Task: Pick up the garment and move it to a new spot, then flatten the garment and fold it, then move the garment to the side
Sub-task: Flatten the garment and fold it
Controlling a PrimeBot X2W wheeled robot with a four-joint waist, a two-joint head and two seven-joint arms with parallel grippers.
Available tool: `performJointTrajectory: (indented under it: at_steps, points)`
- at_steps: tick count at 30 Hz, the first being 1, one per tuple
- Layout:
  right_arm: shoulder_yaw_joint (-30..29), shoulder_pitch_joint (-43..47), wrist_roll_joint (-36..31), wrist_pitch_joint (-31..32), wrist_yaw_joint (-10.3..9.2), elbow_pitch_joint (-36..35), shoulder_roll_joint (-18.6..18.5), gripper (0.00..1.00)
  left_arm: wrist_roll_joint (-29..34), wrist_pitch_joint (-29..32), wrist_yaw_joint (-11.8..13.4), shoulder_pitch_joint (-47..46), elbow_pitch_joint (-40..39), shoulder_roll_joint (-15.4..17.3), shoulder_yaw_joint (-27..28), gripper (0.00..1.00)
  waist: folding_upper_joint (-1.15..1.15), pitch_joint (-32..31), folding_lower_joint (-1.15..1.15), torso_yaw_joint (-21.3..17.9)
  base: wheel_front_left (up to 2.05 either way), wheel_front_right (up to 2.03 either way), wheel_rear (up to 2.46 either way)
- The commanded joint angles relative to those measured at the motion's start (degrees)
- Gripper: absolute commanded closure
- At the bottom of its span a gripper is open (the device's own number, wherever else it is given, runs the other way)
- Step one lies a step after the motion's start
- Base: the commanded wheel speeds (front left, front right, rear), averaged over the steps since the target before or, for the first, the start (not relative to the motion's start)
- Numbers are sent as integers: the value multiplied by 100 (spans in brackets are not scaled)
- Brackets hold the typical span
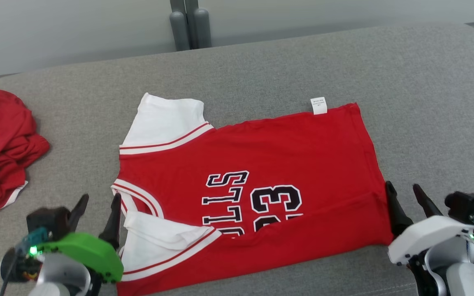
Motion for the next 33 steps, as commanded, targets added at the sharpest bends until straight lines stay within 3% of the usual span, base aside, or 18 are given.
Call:
performJointTrajectory:
  at_steps: [1,13,18,25,33]
  points:
    - [122,-171,-73,-29,0,-31,-7,0,91,89,-66,-392,142,83,-38,0,0,153,0,-102,0,0,0]
    - [1094,-1342,-36,-196,0,100,-7,0,328,736,-279,-3359,2164,1,-300,0,0,1209,0,-563,0,0,0]
    - [1342,-1722,-1,-297,0,96,-6,0,456,882,-221,-4323,3031,72,-309,0,0,1676,0,-790,0,0,0]
    - [1472,-2013,14,-391,0,-6,-5,0,601,1143,-211,-5112,3938,165,-461,0,0,2055,0,-1031,0,0,0]
    - [1385,-1994,14,-443,0,-97,-4,0,668,1029,-348,-5330,4528,220,-586,0,0,2039,0,-1067,0,0,0]
